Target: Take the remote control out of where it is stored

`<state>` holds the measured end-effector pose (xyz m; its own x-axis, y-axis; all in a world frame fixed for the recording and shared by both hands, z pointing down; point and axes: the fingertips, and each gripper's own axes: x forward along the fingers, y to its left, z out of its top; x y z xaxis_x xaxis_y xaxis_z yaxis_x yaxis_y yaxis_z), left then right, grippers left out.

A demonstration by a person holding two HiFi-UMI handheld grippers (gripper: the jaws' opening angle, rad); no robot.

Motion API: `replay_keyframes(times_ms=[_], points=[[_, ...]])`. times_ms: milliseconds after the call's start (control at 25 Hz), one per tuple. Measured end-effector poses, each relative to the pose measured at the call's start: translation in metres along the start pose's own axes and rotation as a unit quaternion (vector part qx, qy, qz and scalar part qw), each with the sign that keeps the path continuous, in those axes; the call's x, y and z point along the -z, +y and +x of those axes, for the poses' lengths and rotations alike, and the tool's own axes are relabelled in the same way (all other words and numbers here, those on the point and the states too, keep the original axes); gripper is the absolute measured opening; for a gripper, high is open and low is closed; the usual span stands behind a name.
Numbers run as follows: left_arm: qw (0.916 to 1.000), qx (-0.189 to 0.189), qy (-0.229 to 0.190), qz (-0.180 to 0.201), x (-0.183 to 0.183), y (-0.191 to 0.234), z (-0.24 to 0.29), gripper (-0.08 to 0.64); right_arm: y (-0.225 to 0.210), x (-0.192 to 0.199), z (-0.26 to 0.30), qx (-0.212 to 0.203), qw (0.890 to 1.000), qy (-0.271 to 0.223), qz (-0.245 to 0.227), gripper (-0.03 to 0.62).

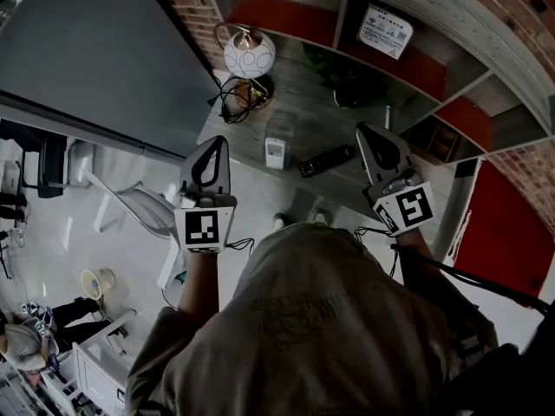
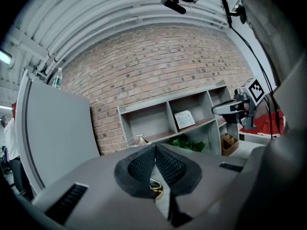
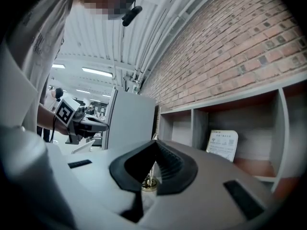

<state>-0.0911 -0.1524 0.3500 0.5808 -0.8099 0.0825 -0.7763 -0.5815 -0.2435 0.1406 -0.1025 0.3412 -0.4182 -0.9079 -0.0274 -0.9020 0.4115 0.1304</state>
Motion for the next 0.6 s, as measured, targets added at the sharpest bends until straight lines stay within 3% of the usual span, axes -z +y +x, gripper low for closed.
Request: replay_keyframes(times_ms=[280, 440, 600], points=[[0.9996, -0.014, 0.003, 0.026, -0.003, 0.006, -0.010, 0.011, 0.010, 0.008, 0.001, 0.001, 1.000, 0.012, 0.010, 0.012], [0.9998, -0.013, 0.015, 0.003, 0.006, 0.009, -0.015, 0.011, 0.020, 0.013, -0.002, -0.003, 1.000, 0.022, 0.010, 0.012], [0.9995, -0.015, 0.023, 0.016, 0.014, 0.013, -0.021, 0.011, 0.025, 0.017, -0.005, 0.002, 0.999, 0.033, 0.013, 0.012]])
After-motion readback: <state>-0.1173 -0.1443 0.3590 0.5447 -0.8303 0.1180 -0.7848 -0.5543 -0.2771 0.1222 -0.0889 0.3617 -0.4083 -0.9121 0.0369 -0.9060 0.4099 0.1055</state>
